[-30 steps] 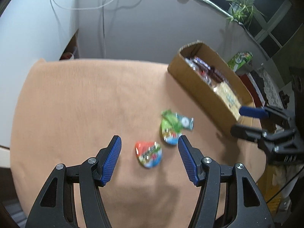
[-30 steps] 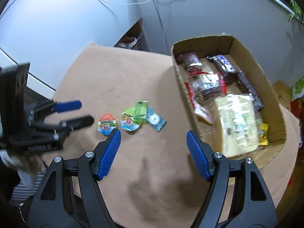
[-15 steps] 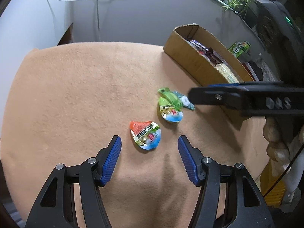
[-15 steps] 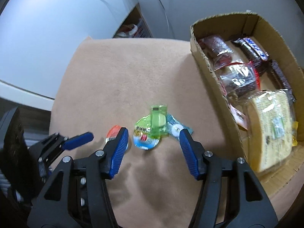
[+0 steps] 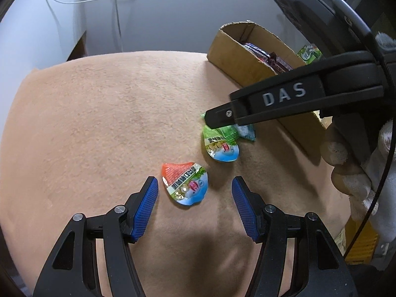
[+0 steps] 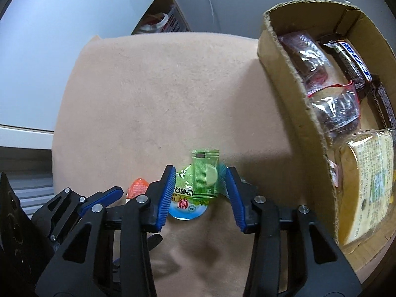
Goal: Organize snacks
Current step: 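Grasp the orange jelly cup with the left tool while the right tool grasps the green candy packet, then carry the orange jelly cup with the left tool while the right tool carries the green packet to the box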
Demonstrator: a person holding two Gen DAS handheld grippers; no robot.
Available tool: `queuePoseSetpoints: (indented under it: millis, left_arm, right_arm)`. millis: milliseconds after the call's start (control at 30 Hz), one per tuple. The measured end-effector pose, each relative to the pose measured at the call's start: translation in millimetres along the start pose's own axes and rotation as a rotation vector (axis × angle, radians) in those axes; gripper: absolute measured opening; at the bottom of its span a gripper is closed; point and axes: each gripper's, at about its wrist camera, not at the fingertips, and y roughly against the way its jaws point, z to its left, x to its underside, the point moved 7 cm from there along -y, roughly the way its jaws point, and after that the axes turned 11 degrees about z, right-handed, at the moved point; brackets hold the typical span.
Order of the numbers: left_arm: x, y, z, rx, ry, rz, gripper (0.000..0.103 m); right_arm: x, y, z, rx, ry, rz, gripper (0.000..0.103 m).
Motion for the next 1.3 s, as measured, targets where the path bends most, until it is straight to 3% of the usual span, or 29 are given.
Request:
queuePoseSetpoints:
  millis: [233, 533, 1300]
  left_arm:
    - [0.8, -8.6, 2.8, -0.004, 0.01, 0.01, 0.059]
    - [6.6, -14.7, 9.5, -0.036, 0.004, 0.012, 0.028]
    - [5.1, 23.5, 11.6, -0.003, 0.032, -0.059, 0.027]
  right_arm:
    - [-0.1, -9.6, -1.1, 0.009, -0.013, 0.011, 0.028]
    - [-0.6, -10.2, -2.3, 0.009, -0.015, 0.001, 0.022]
    - [27.1, 50.2, -20.1, -0.062, -0.007, -0.11, 0.022]
